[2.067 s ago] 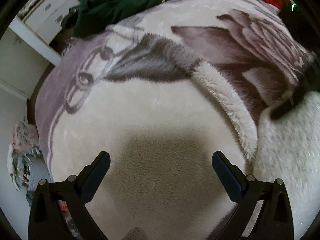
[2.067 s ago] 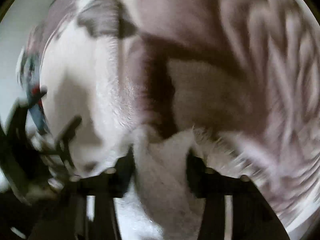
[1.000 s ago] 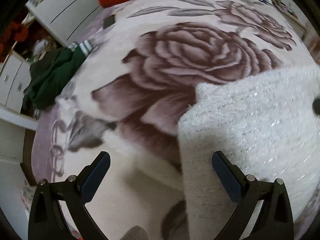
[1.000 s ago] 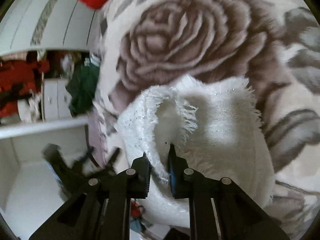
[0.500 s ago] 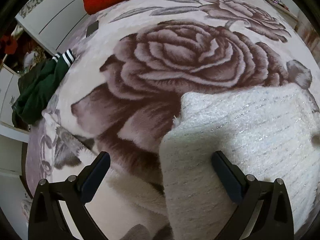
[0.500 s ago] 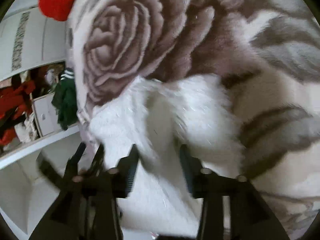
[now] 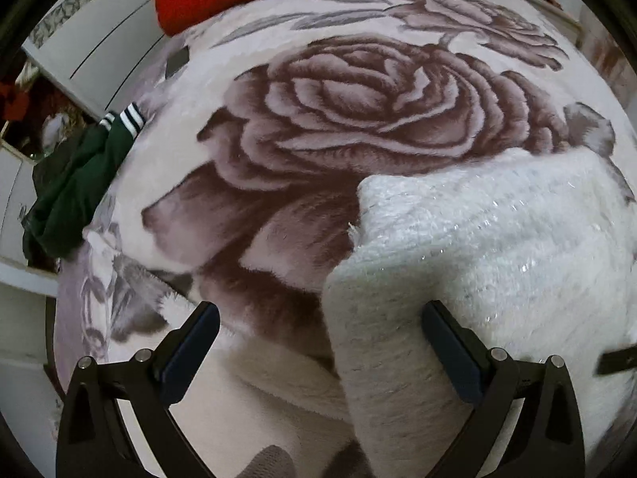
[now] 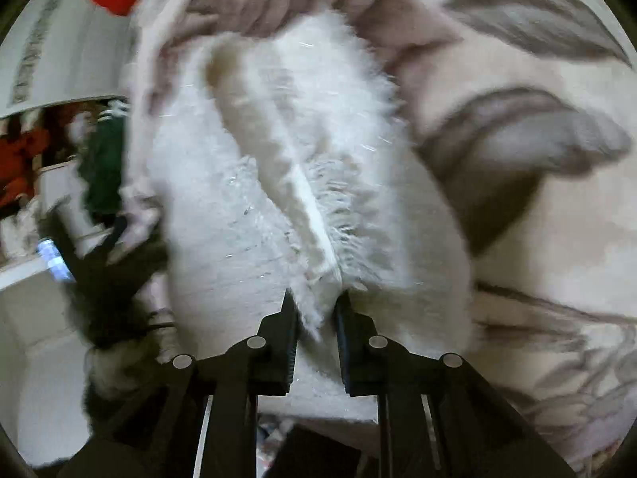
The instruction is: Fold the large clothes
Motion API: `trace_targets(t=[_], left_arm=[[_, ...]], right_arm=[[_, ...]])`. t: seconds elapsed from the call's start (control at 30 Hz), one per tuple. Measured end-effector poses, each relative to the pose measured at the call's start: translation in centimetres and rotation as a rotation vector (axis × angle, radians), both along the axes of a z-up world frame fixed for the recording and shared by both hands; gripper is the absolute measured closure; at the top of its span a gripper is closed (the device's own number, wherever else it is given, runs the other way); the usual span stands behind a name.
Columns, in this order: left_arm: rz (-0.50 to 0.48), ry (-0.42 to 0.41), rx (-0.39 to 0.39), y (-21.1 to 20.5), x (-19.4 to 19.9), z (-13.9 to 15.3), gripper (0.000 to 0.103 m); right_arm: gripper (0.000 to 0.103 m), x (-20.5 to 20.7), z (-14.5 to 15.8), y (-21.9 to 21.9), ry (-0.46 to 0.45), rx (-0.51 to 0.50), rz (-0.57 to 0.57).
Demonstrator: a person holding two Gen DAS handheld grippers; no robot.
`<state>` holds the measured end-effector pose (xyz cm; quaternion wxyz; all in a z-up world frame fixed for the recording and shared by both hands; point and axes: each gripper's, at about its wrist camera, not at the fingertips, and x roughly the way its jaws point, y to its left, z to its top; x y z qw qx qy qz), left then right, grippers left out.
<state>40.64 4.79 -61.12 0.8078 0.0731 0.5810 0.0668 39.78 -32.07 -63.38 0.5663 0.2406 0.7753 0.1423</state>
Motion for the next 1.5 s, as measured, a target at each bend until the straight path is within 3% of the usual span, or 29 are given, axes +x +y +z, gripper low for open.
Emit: trace_targets(t=[0.07, 0.17, 0.2, 0.3, 0.33, 0.5, 0.57, 0.7, 0.77, 0.87, 1.07, 1.1, 1.13, 1.17, 1.27, 1.3, 1.43, 1.5], left_arm=[[0.018, 0.0, 0.002, 0.2, -0.1, 0.5, 0.0], [0.051, -0.036, -0.034, 1.3, -1.4, 2.9, 0.0], [0.061, -0.058, -0.035, 1.8, -2.1, 4.0, 0.0], [0.094, -0.103, -0.054, 3.3, -4.7, 7.0, 0.0], [0.104, -0.104, -0.069, 3.8, -5.6, 7.6, 0.0], [0.151, -0.041, -0.277, 6.1, -9.5, 7.3, 0.0], [0.179, 0.003, -0.367, 6.6, -10.4, 5.5, 0.0], [0.193, 0.038, -0.519, 6.0, -10.4, 1.6, 0.0], [0.193, 0.056, -0.569, 5.1, -9.7, -0.3, 0.0], [0.189, 0.049, -0.626, 4.4, -8.4, -2.3, 0.0], [0.174, -0.002, -0.742, 5.3, -6.2, -3.5, 0.001], [0.157, -0.021, -0.745, 5.2, -5.9, -3.5, 0.009], [0.138, -0.038, -0.755, 5.0, -5.6, -3.4, 0.026], [0.122, -0.048, -0.769, 4.7, -5.3, -3.2, 0.033], [0.086, -0.073, -0.738, 4.0, -4.4, -2.7, 0.038], [0.079, -0.083, -0.735, 4.0, -4.1, -2.4, 0.04], [0.093, -0.087, -0.792, 5.5, -3.6, -1.6, 0.049], [0.079, -0.082, -0.788, 5.6, -3.4, -0.8, 0.049]], right_arm=[[0.081, 0.0, -1.2, 0.5, 0.034, -0.001, 0.001], [0.07, 0.2, 0.6, 1.7, 0.005, 0.01, 0.053], [0.062, 0.1, 1.3, 1.6, -0.011, 0.019, 0.046], [0.024, -1.1, 4.0, -0.5, -0.087, 0.047, -0.009], [0.019, -1.6, 4.6, -1.3, -0.092, 0.056, -0.022], [0.015, -5.3, 6.6, -5.9, -0.067, 0.056, -0.038], [0.014, -6.2, 6.4, -6.8, -0.079, 0.046, 0.0], [0.013, -4.2, 3.1, -8.5, -0.139, 0.082, -0.008], [0.013, -2.1, 0.7, -9.1, -0.171, 0.158, -0.03], [0.013, 1.2, -3.8, -7.9, -0.148, 0.269, -0.025], [0.011, 5.2, -9.3, -2.9, -0.076, 0.487, 0.035], [0.009, 5.7, -9.8, -1.9, -0.068, 0.487, 0.048], [0.007, 6.0, -10.0, -1.1, -0.058, 0.504, 0.044], [0.007, 6.3, -10.2, -0.4, -0.054, 0.518, 0.051], [0.007, 6.8, -10.2, 1.4, -0.071, 0.522, 0.06], [0.01, 6.7, -10.2, 1.9, -0.075, 0.524, 0.056], [0.04, 6.2, -10.2, 3.3, -0.059, 0.547, -0.02], [0.046, 6.1, -9.6, 3.5, -0.057, 0.557, -0.05]])
